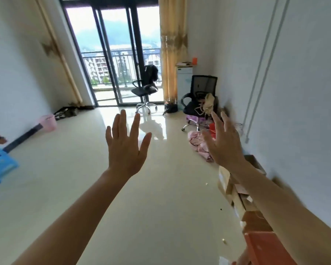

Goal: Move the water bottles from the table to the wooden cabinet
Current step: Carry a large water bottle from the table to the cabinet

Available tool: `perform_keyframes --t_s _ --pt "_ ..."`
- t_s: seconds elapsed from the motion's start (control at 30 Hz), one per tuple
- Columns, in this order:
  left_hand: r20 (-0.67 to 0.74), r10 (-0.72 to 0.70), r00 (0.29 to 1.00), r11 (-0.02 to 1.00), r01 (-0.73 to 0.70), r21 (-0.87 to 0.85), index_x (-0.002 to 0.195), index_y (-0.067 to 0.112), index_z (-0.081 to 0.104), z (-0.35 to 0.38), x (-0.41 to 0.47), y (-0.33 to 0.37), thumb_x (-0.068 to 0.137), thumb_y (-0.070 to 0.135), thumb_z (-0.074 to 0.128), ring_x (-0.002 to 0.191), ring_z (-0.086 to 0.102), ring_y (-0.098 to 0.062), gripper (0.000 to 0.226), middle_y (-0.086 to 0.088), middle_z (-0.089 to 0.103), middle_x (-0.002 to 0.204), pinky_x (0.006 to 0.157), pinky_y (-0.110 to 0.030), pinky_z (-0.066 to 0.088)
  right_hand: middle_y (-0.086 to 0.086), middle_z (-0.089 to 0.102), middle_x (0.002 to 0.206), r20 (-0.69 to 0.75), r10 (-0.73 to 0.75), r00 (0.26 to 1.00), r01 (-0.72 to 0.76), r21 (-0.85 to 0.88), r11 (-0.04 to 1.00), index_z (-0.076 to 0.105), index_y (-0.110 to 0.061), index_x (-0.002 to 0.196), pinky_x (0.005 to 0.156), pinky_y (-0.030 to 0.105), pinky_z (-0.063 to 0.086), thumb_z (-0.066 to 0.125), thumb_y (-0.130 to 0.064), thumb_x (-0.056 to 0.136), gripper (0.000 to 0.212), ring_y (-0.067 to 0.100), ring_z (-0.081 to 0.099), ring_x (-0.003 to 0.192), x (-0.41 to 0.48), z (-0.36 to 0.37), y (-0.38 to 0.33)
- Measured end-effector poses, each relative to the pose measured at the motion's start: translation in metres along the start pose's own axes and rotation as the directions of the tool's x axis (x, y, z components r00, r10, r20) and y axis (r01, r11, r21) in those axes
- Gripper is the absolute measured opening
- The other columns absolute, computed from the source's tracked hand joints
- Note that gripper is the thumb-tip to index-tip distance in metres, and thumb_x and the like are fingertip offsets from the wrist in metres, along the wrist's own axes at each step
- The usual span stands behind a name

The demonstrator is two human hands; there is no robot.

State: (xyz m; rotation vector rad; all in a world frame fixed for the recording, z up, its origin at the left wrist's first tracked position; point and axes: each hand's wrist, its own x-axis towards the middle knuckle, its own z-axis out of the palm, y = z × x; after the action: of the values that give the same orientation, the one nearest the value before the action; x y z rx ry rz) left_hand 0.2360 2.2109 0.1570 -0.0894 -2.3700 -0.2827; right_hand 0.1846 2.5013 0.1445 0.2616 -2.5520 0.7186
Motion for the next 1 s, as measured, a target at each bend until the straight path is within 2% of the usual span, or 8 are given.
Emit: perform_keyframes --t_s 0.1,0.23,0.33,0.47,0.63,0.77,0.83,1.0 --pt "-0.078 -0.122 0.989 0.987 0.130 0.097 0.156 0.018 0.031 -0.041 0.003 -0.113 0.103 0.055 0.030 0.153 0.013 -0.035 0.065 -0.018 0.017 0.165 0.117 -0.063 0.022 0.015 0.014 0.168 0.053 -0.107 0.993 0.103 0.077 0.992 0.017 -0.027 0.161 0.120 0.060 0.025 0.031 -0.065 0.101 0.072 0.038 0.021 0.153 0.057 0.074 -0.100" --pt "-0.178 -0.244 0.953 0.936 0.279 0.213 0.158 0.025 0.026 -0.094 -0.002 -0.235 0.102 0.060 0.024 0.155 0.007 -0.030 0.066 -0.011 0.009 0.168 0.120 -0.061 0.013 0.016 0.017 0.168 0.044 -0.287 0.957 0.276 0.163 0.947 0.021 -0.022 0.161 0.120 0.057 0.025 0.044 -0.052 0.104 0.068 0.037 0.023 0.152 0.099 0.154 -0.232" --pt "-0.241 -0.364 0.900 0.874 0.419 0.245 0.157 0.023 0.031 -0.124 -0.012 -0.307 0.102 0.060 0.022 0.154 0.011 -0.034 0.067 -0.014 0.014 0.167 0.119 -0.063 0.014 0.017 0.021 0.167 0.061 -0.445 0.894 0.425 0.206 0.882 0.024 -0.020 0.160 0.121 0.056 0.025 0.041 -0.055 0.103 0.069 0.036 0.026 0.152 0.113 0.209 -0.323" --pt "-0.300 -0.434 0.850 0.799 0.517 0.307 0.154 0.018 0.036 -0.145 -0.031 -0.393 0.103 0.056 0.026 0.151 0.017 -0.039 0.065 -0.019 0.020 0.164 0.116 -0.067 0.020 0.016 0.022 0.167 0.081 -0.587 0.806 0.545 0.284 0.789 0.024 -0.019 0.161 0.123 0.053 0.023 0.044 -0.053 0.103 0.070 0.035 0.027 0.151 0.124 0.286 -0.426" --pt "-0.365 -0.524 0.769 0.685 0.636 0.356 0.155 0.019 0.034 -0.148 -0.029 -0.517 0.104 0.056 0.026 0.152 0.015 -0.037 0.063 -0.018 0.019 0.164 0.118 -0.065 0.018 0.014 0.022 0.167 0.102 -0.702 0.705 0.618 0.396 0.679 0.022 -0.020 0.161 0.123 0.052 0.023 0.042 -0.054 0.103 0.071 0.035 0.031 0.149 0.146 0.392 -0.534" --pt "-0.394 -0.540 0.744 0.630 0.668 0.397 0.155 0.017 0.035 -0.131 0.007 -0.613 0.103 0.056 0.023 0.152 0.015 -0.036 0.066 -0.019 0.020 0.164 0.118 -0.064 0.019 0.014 0.023 0.166 0.068 -0.765 0.640 0.675 0.425 0.603 0.020 -0.022 0.161 0.122 0.053 0.023 0.034 -0.060 0.102 0.071 0.035 0.035 0.147 0.188 0.479 -0.598" --pt "-0.395 -0.580 0.712 0.578 0.702 0.416 0.156 0.019 0.033 -0.121 0.035 -0.673 0.103 0.058 0.020 0.153 0.012 -0.034 0.066 -0.017 0.018 0.165 0.119 -0.063 0.017 0.014 0.024 0.165 0.095 -0.785 0.612 0.668 0.470 0.577 0.019 -0.023 0.161 0.121 0.054 0.026 0.036 -0.059 0.103 0.070 0.036 0.037 0.145 0.227 0.531 -0.643" --pt "-0.428 -0.586 0.688 0.511 0.724 0.464 0.156 0.020 0.031 -0.138 0.074 -0.767 0.103 0.058 0.018 0.154 0.011 -0.032 0.067 -0.016 0.017 0.165 0.120 -0.062 0.018 0.014 0.026 0.165 0.073 -0.831 0.552 0.678 0.540 0.498 0.024 -0.020 0.160 0.120 0.051 0.026 0.042 -0.055 0.103 0.070 0.034 0.036 0.146 0.287 0.605 -0.751"
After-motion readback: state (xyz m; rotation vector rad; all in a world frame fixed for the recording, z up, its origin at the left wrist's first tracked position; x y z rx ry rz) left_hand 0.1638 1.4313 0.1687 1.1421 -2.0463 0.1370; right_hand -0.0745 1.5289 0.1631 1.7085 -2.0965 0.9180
